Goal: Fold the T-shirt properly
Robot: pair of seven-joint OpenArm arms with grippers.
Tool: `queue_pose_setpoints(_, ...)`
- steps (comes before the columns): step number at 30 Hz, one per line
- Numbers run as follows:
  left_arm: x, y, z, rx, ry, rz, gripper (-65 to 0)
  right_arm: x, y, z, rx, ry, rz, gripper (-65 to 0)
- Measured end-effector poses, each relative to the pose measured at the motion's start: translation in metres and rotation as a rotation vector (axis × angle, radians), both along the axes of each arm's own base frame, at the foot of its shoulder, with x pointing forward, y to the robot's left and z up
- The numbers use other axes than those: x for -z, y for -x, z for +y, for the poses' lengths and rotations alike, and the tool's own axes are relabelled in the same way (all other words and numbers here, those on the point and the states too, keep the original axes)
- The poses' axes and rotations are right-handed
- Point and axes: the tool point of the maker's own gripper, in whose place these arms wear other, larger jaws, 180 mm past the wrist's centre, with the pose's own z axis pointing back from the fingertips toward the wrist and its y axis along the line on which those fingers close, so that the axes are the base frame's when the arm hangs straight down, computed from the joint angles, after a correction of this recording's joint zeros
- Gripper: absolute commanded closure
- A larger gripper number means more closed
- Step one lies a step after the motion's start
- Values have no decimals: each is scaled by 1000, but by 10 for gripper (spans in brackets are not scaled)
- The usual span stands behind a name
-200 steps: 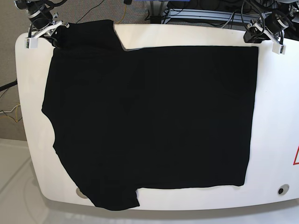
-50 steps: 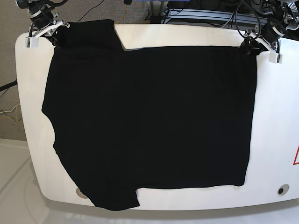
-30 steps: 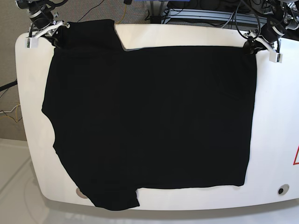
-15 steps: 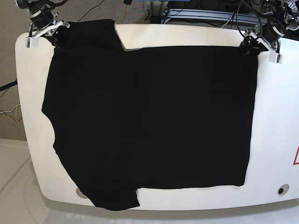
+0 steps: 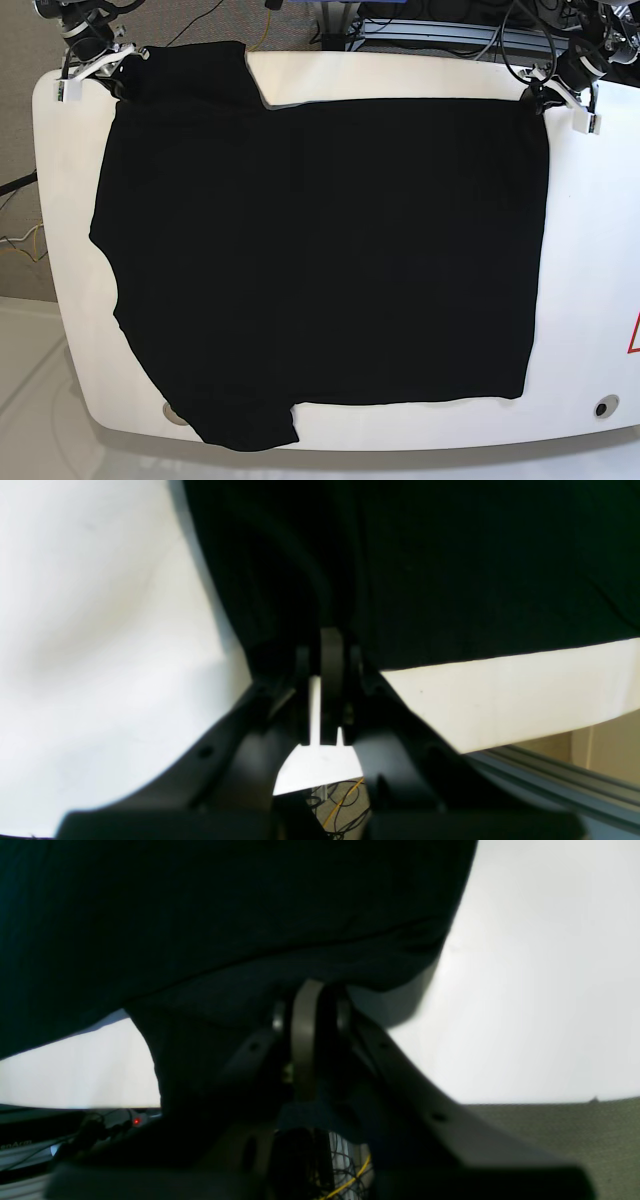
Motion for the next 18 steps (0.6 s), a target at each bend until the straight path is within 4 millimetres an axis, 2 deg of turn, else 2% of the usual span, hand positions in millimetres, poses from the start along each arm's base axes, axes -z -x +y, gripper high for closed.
queue_pose_setpoints(18, -8, -5, 5, 15, -23, -22, 0, 0, 0, 0, -1, 1, 3, 0)
